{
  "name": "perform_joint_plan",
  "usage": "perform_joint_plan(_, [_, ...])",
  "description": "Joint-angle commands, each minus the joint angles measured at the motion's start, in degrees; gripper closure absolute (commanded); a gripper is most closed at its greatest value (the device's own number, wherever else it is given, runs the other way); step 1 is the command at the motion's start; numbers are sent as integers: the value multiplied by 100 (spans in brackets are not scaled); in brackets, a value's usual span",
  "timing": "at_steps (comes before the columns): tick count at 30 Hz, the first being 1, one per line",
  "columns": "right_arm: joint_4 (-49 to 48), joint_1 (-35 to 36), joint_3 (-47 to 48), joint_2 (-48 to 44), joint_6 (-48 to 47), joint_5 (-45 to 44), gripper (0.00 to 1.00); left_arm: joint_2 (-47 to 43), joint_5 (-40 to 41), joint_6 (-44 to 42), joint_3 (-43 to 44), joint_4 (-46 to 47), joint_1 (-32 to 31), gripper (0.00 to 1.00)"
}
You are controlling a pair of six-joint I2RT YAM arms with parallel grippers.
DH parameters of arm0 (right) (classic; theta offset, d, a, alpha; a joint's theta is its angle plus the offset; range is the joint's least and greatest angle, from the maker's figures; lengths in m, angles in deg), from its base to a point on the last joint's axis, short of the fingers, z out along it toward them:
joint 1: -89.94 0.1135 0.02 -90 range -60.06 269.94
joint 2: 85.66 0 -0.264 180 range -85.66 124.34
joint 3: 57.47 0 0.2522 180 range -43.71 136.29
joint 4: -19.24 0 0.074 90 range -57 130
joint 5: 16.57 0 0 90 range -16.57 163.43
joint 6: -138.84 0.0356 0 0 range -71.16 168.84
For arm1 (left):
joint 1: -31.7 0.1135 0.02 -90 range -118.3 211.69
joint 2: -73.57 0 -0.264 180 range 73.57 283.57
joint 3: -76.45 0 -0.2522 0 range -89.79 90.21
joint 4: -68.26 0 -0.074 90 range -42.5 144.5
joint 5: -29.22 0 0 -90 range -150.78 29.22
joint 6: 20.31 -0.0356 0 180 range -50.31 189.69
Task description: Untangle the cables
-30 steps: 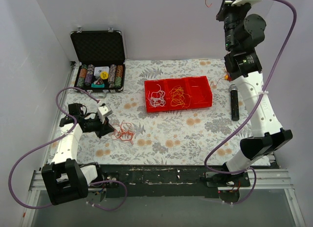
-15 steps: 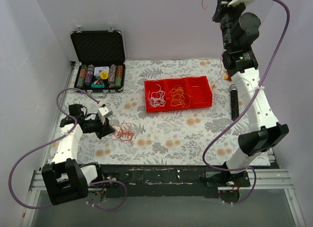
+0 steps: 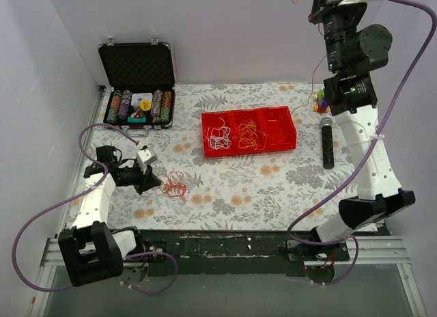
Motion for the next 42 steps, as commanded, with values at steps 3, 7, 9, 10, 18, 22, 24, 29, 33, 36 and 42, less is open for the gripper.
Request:
perform_joint_plan(3, [-312,-20,130,-152,39,137,99,-117,-228,-47,-83,45,-25,100])
perform_joint_plan(7, [-285,-20,87,-20,30,146,99,-117,-219,-47,-101,45,-16,100])
perform_joint_plan(9, [-285,-20,60,24,30,137,99,-126,-210,-47,-118,44,-25,100])
perform_joint_plan(10, [-285,-20,51,59,30,137,99,-117,-201,-47,-127,53,-25,100])
perform_joint_plan(18, [-321,-20,192,279,30,137,99,-73,-210,-47,-162,89,-25,100])
perform_joint_plan(22, [-321,-20,210,323,4,102,99,-55,-219,-47,-180,89,-25,100])
perform_joint_plan(24, [-321,-29,174,349,12,67,99,-47,-219,-47,-180,89,-16,100])
perform_joint_plan(29, [-286,-46,43,481,117,67,99,-29,-219,-47,-198,97,-25,100])
perform_joint_plan(33, [-118,-55,-194,569,249,41,99,6,-193,-56,-198,97,-16,100])
perform_joint_plan(36, [-285,-55,-834,376,267,-47,99,15,-201,-56,-154,89,-25,100])
perform_joint_plan(42, [-435,-55,-1960,59,267,-232,99,-12,-184,-135,-171,1,-16,100])
